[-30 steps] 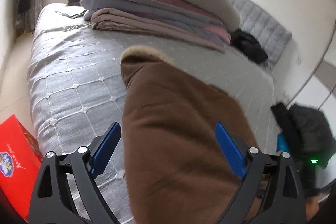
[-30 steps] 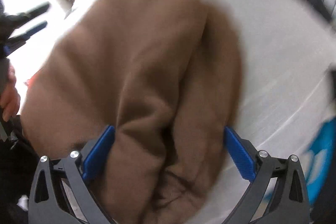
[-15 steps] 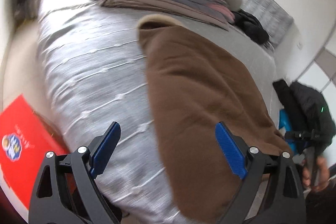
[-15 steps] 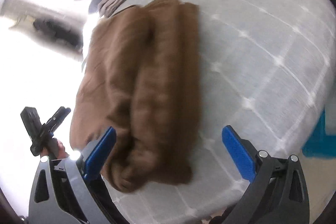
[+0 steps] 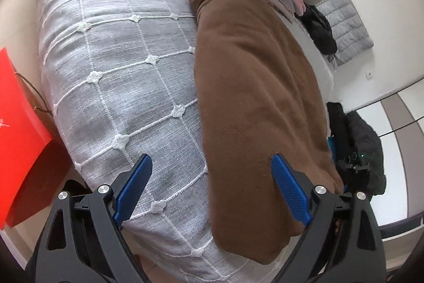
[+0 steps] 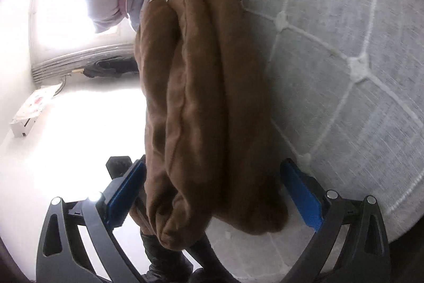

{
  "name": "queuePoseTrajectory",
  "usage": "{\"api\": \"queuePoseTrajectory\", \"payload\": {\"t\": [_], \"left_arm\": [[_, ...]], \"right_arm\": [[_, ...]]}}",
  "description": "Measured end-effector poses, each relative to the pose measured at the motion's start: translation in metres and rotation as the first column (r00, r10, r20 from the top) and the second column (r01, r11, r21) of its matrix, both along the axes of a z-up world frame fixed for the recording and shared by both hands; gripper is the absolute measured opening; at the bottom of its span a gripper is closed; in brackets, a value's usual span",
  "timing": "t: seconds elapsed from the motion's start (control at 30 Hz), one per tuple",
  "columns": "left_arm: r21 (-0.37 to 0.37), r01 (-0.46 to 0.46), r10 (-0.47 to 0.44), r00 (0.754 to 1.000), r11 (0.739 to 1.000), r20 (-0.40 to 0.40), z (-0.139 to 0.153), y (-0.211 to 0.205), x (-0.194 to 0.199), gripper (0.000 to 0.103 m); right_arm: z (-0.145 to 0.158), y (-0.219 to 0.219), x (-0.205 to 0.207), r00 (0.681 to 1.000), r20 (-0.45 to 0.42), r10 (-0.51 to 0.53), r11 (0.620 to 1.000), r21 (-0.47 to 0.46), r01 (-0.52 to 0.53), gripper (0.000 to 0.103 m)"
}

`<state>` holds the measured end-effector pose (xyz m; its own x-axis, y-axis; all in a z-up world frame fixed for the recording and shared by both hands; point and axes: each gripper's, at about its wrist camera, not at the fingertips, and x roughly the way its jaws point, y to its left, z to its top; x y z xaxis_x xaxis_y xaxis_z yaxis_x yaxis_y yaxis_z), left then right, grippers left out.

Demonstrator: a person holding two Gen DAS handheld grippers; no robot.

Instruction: Fold large clothes

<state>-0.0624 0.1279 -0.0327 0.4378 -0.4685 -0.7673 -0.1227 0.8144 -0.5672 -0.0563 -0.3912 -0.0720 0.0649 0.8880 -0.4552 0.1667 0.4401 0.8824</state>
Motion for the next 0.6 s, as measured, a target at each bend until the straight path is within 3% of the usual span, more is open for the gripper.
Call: {"api": "queuePoseTrajectory", "payload": {"t": [0.07,0.17,0.27,0.3,0.6], "left_arm": [[0.033,0.003,-0.003,1.000,0.999,0.006,0.005,-0.003,0.000,0.088],[0.193,0.013,-0.023,0.998,0.981,0.052,0.021,-0.017,-0.003,0.088],[0.399,-0.007,-0.043,0.992,0.917,0.116,0.041,-0.032,-0.009,0.088],[0.434,-0.007,-0.056,0.990,0.901,0.131,0.045,-0.036,-0.011,0.088],[0.619,-0.045,-0.114,0.970,0.784,0.215,0.065,-0.065,-0.023,0.088]], "right_arm": [[-0.001,0.006,0.005,1.000,0.002,0.010,1.000,-0.001,-0.010,0.098],[0.002,0.019,0.019,0.999,0.021,0.043,0.999,-0.018,-0.042,0.098],[0.005,0.031,0.024,0.996,0.045,0.074,0.997,-0.031,-0.072,0.098],[0.006,0.034,0.024,0.996,0.049,0.079,0.996,-0.034,-0.077,0.098],[0.000,0.052,0.030,0.994,0.058,0.095,0.995,-0.034,-0.094,0.098]]}}
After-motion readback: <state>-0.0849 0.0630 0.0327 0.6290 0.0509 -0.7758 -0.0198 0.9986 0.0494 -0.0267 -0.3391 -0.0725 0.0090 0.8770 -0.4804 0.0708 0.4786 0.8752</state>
